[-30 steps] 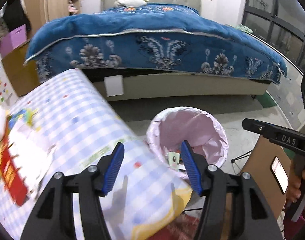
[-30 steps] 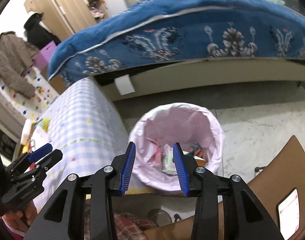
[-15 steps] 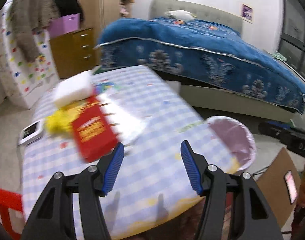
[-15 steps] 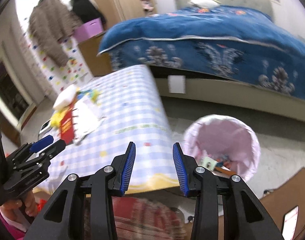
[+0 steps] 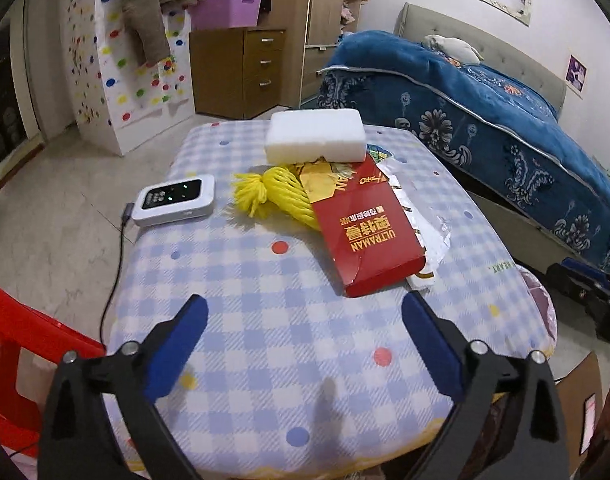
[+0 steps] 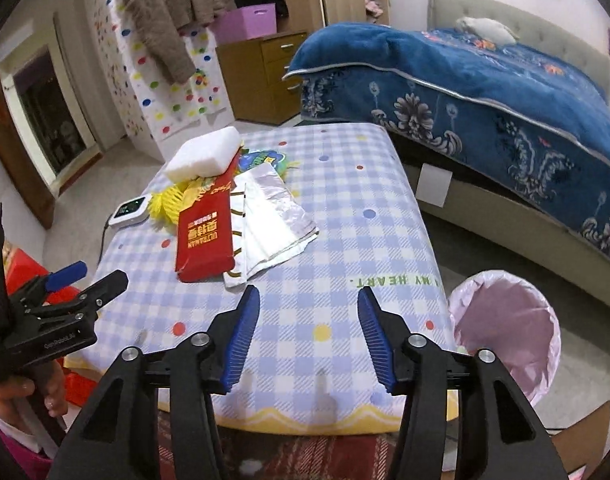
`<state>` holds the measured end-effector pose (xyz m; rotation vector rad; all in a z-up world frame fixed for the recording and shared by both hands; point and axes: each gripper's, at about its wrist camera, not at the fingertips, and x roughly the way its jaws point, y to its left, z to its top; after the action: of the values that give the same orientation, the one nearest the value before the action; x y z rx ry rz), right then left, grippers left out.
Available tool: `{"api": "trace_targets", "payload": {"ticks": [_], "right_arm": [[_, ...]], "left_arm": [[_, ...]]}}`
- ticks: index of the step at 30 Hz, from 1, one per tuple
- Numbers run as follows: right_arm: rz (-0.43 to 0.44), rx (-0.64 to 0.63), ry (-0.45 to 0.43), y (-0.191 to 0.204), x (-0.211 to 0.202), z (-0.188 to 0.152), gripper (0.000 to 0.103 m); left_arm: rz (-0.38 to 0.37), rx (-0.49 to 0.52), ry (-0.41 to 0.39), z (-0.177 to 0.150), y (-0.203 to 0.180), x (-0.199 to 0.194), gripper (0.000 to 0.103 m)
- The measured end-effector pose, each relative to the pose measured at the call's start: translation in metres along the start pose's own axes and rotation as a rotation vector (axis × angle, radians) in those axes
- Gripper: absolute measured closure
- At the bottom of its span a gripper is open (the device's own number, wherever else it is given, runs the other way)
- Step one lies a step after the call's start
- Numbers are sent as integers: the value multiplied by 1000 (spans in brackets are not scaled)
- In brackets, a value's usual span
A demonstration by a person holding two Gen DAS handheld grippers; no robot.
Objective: Collect trash
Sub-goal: 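Move both grippers back over the table toward the red box, then grasp the red ULTRAMAN box with the left gripper and lift it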
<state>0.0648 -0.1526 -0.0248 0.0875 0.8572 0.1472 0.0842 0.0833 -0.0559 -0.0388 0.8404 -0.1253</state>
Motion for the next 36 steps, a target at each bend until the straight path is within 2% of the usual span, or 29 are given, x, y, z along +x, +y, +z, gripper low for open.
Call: {"api": "trace_targets", "payload": {"ticks": [10, 17, 24, 27, 29, 36], "right_arm": [[-86, -3, 9, -21, 17, 2, 50], [-87, 34, 29, -45, 27, -2, 50], [-85, 59, 41, -59, 32, -6, 50], [-83, 65, 43, -62, 31, -7, 50], [-84, 65, 41, -63, 30, -7, 50], [-81, 65, 28, -60, 20, -10, 50]], "left_arm": [[-58, -73, 77, 25, -24, 53, 7], [-32, -102, 88, 45, -45, 84, 7], [18, -118, 118, 49, -49, 109, 7], [0, -131, 143, 46, -47, 115, 19], [-3, -110, 130, 44, -47, 109, 23], [-2, 45, 67, 23, -46, 73, 24]]}}
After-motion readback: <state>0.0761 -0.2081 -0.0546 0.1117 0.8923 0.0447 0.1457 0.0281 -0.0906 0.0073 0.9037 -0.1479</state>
